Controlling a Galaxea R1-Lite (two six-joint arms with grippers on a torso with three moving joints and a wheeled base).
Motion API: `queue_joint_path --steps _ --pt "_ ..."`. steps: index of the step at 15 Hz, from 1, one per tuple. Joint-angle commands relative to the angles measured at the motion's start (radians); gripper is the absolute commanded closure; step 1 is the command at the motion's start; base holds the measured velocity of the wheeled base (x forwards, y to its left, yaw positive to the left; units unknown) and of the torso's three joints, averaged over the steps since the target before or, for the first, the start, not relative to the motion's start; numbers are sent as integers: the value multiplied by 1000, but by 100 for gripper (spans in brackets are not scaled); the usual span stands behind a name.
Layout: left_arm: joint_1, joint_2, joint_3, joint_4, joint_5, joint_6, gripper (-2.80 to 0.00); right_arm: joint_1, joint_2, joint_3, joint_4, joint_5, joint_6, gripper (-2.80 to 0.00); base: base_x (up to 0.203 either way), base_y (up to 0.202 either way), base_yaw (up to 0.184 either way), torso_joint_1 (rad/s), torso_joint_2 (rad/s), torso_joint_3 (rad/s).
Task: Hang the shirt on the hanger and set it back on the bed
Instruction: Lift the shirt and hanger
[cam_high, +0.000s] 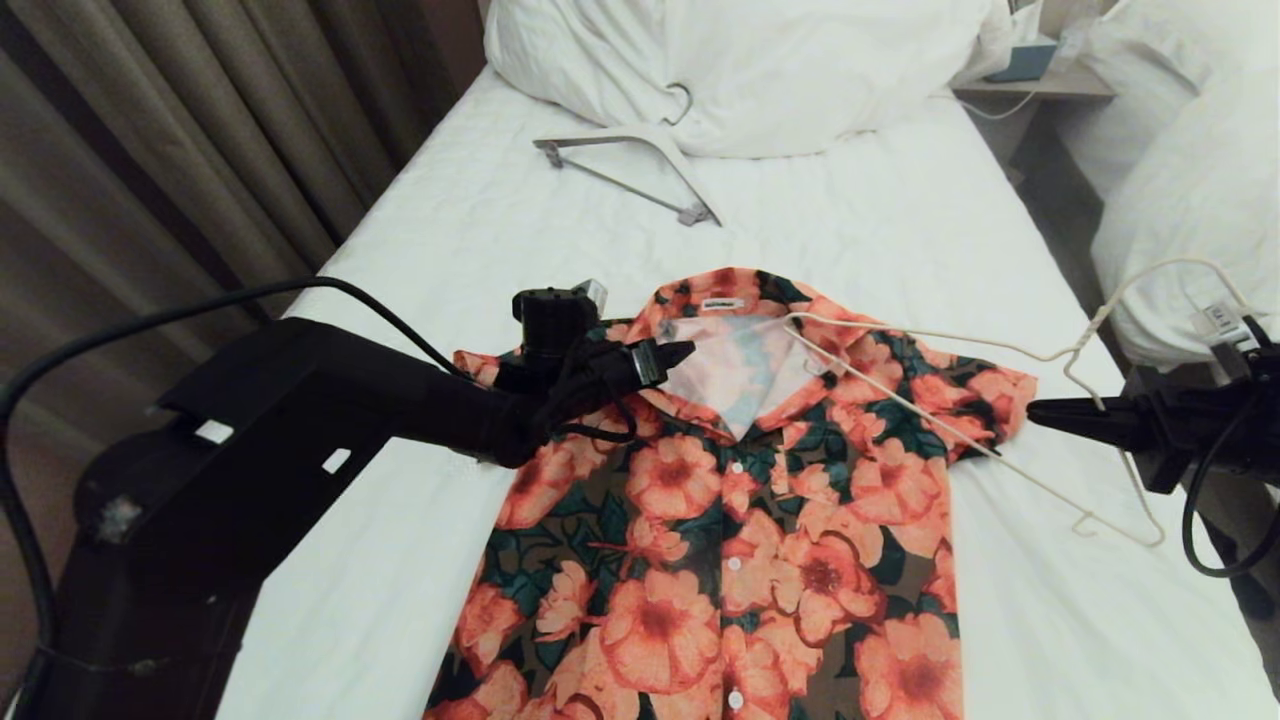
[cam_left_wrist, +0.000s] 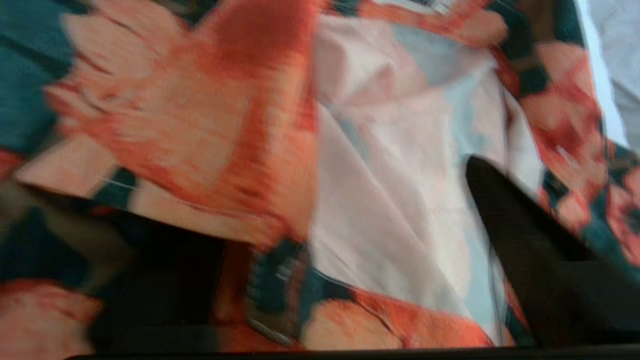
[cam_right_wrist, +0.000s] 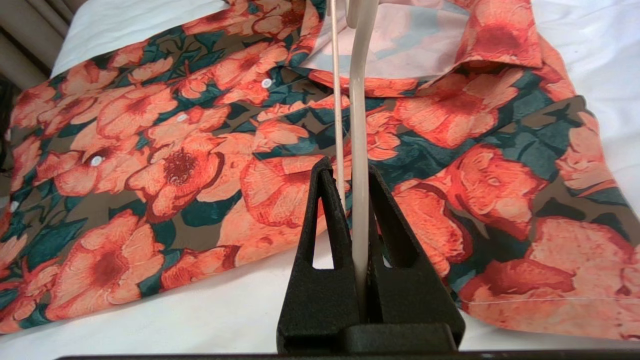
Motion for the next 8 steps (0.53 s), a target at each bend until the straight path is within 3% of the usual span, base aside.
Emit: queue_joint_path --steps 1,8 --pt "2 5 -11 -2 6 -2 0 0 5 -1 -2 8 -4 0 0 0 0 0 0 0" --pt "20 -4 -10 -2 13 7 0 -2 0 -1 1 10 -4 0 0 0 0 0 0 0"
